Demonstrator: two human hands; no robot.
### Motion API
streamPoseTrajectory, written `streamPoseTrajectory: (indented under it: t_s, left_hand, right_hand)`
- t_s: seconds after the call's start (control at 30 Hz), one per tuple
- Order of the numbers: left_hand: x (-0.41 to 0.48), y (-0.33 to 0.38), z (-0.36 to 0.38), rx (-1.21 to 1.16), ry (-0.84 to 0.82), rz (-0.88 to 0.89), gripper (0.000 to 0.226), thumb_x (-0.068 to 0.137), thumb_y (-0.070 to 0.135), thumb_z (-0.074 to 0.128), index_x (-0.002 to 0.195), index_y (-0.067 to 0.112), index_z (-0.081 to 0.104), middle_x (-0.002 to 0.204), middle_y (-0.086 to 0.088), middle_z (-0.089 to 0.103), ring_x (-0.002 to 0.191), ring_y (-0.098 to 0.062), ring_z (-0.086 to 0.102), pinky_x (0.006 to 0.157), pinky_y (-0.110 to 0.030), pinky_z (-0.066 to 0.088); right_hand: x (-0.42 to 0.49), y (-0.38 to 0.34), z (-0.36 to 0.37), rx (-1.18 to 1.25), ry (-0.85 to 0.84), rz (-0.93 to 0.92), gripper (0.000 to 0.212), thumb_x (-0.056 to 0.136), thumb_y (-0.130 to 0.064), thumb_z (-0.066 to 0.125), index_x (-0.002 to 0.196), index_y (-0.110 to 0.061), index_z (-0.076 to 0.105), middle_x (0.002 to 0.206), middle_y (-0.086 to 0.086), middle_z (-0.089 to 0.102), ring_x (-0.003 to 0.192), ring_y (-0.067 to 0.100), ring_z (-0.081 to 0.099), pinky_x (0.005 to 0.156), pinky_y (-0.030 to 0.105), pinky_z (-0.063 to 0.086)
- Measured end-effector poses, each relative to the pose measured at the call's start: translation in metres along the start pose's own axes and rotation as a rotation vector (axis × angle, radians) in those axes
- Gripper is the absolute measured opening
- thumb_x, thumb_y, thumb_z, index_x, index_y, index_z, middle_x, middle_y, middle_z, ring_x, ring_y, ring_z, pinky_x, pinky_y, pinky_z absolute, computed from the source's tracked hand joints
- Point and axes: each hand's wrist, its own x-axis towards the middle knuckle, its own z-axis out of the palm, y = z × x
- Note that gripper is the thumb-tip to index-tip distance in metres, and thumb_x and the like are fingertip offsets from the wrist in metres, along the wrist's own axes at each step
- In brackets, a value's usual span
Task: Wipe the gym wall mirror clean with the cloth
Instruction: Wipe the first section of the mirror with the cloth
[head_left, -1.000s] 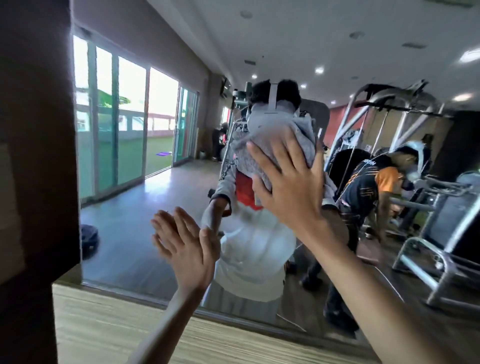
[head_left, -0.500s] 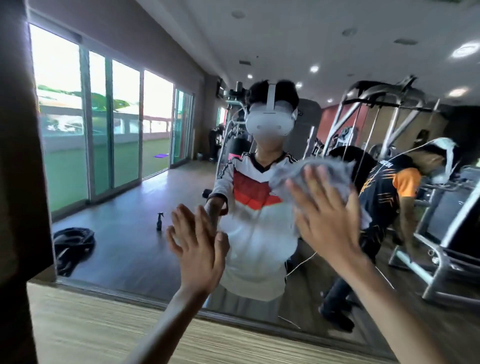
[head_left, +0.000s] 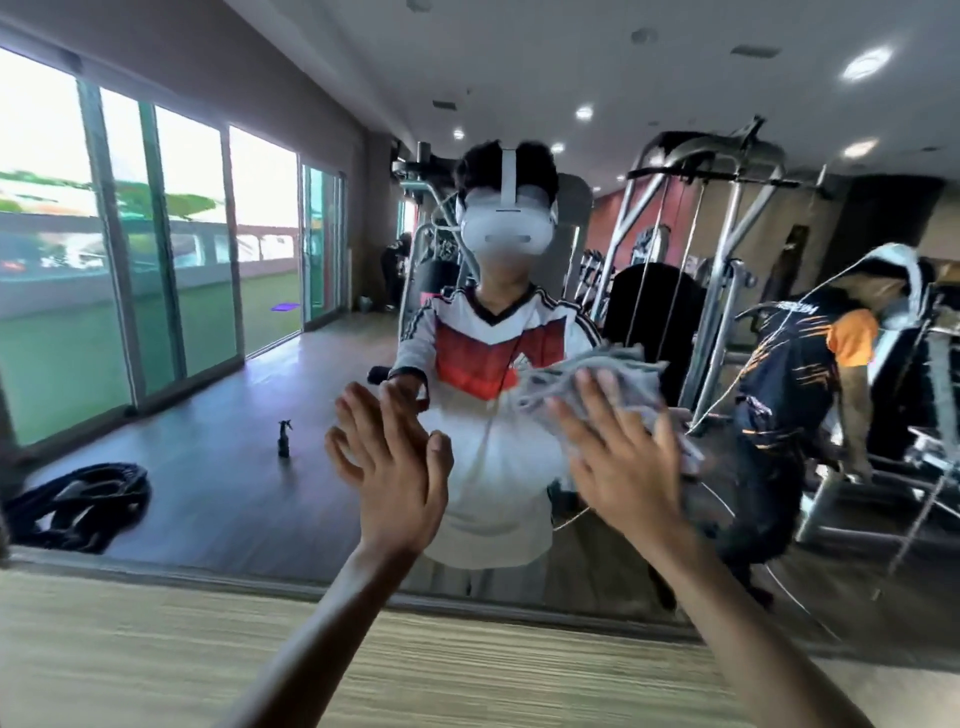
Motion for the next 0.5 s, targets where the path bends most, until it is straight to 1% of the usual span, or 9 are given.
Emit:
streamPoseTrajectory:
  t_s: [0.07, 0.13, 0.2, 0.23, 0.27, 0.3, 0.37, 0.43, 0.5]
  left_hand:
    - [0.002, 0.006, 0.003, 0.058, 0.014, 0.155, 0.065, 0.104, 0.044, 0.024, 0.156, 0.004, 0.020, 0.161, -0.030, 0.012, 0.154, -0.032, -0.006, 0.119, -0.047, -0.010]
    - [0.005, 0.020, 0.007, 0.084, 0.041, 0.246, 0.065, 0.103, 0.042, 0.027, 0.156, 0.004, 0.021, 0.161, -0.030, 0.015, 0.154, -0.029, -0.008, 0.120, -0.047, -0.012]
    - [0.006, 0.033, 0.010, 0.078, 0.060, 0.287, 0.065, 0.102, 0.040, 0.032, 0.155, 0.004, 0.021, 0.161, -0.030, 0.015, 0.154, -0.032, -0.003, 0.120, -0.048, -0.011]
    - [0.006, 0.041, 0.012, 0.076, 0.067, 0.311, 0.065, 0.102, 0.039, 0.033, 0.155, 0.004, 0.022, 0.161, -0.029, 0.016, 0.153, -0.035, 0.003, 0.120, -0.050, -0.009]
    - [0.004, 0.048, 0.015, 0.076, 0.069, 0.330, 0.065, 0.102, 0.039, 0.034, 0.155, 0.004, 0.022, 0.160, -0.030, 0.017, 0.152, -0.038, 0.009, 0.120, -0.051, -0.006]
    - [0.002, 0.055, 0.018, 0.073, 0.064, 0.343, 0.064, 0.102, 0.039, 0.034, 0.155, 0.004, 0.022, 0.160, -0.030, 0.018, 0.151, -0.041, 0.013, 0.120, -0.053, -0.003]
    - [-0.003, 0.069, 0.024, 0.066, 0.032, 0.382, 0.064, 0.103, 0.039, 0.033, 0.156, 0.006, 0.021, 0.161, -0.031, 0.016, 0.151, -0.042, 0.015, 0.118, -0.059, 0.004]
    - [-0.006, 0.080, 0.030, 0.064, 0.007, 0.415, 0.064, 0.103, 0.039, 0.034, 0.158, 0.009, 0.019, 0.162, -0.029, 0.014, 0.152, -0.041, 0.012, 0.117, -0.064, 0.008]
    - [-0.006, 0.086, 0.034, 0.054, 0.012, 0.415, 0.066, 0.101, 0.038, 0.038, 0.158, 0.010, 0.020, 0.162, -0.028, 0.014, 0.153, -0.039, 0.009, 0.117, -0.065, 0.010]
  right_hand:
    - [0.000, 0.039, -0.007, -0.017, 0.012, 0.167, 0.052, 0.104, -0.029, 0.034, 0.155, -0.024, 0.026, 0.160, 0.008, 0.030, 0.153, 0.019, 0.013, 0.107, 0.047, 0.033]
    - [0.022, 0.066, -0.011, 0.002, 0.057, 0.364, 0.052, 0.105, -0.030, 0.032, 0.156, -0.023, 0.022, 0.160, 0.011, 0.031, 0.152, 0.020, 0.014, 0.119, 0.045, 0.019]
    - [0.052, 0.071, -0.012, 0.045, 0.125, 0.518, 0.057, 0.101, -0.028, 0.039, 0.155, -0.020, 0.024, 0.159, 0.014, 0.033, 0.150, 0.023, 0.021, 0.122, 0.041, 0.007]
    - [0.063, 0.065, -0.011, 0.042, 0.152, 0.560, 0.057, 0.099, -0.028, 0.041, 0.154, -0.019, 0.028, 0.158, 0.015, 0.035, 0.148, 0.025, 0.024, 0.122, 0.040, 0.007]
    - [0.071, 0.055, -0.009, 0.032, 0.169, 0.561, 0.058, 0.098, -0.028, 0.042, 0.154, -0.019, 0.030, 0.158, 0.015, 0.036, 0.147, 0.026, 0.027, 0.121, 0.040, 0.013]
    - [0.073, 0.043, -0.007, 0.024, 0.161, 0.516, 0.058, 0.098, -0.029, 0.043, 0.154, -0.020, 0.029, 0.158, 0.014, 0.036, 0.147, 0.025, 0.028, 0.118, 0.042, 0.022]
    - [0.058, 0.024, -0.008, 0.014, 0.097, 0.296, 0.059, 0.098, -0.029, 0.043, 0.155, -0.023, 0.029, 0.159, 0.010, 0.033, 0.148, 0.025, 0.030, 0.107, 0.047, 0.036]
    - [0.025, 0.024, -0.011, 0.019, 0.035, 0.065, 0.055, 0.099, -0.026, 0.041, 0.153, -0.026, 0.036, 0.160, 0.007, 0.033, 0.143, 0.024, 0.040, 0.105, 0.049, 0.039]
    - [-0.022, 0.041, -0.010, 0.010, 0.006, -0.003, 0.054, 0.099, -0.025, 0.040, 0.153, -0.027, 0.037, 0.160, 0.006, 0.032, 0.139, 0.022, 0.046, 0.105, 0.051, 0.041]
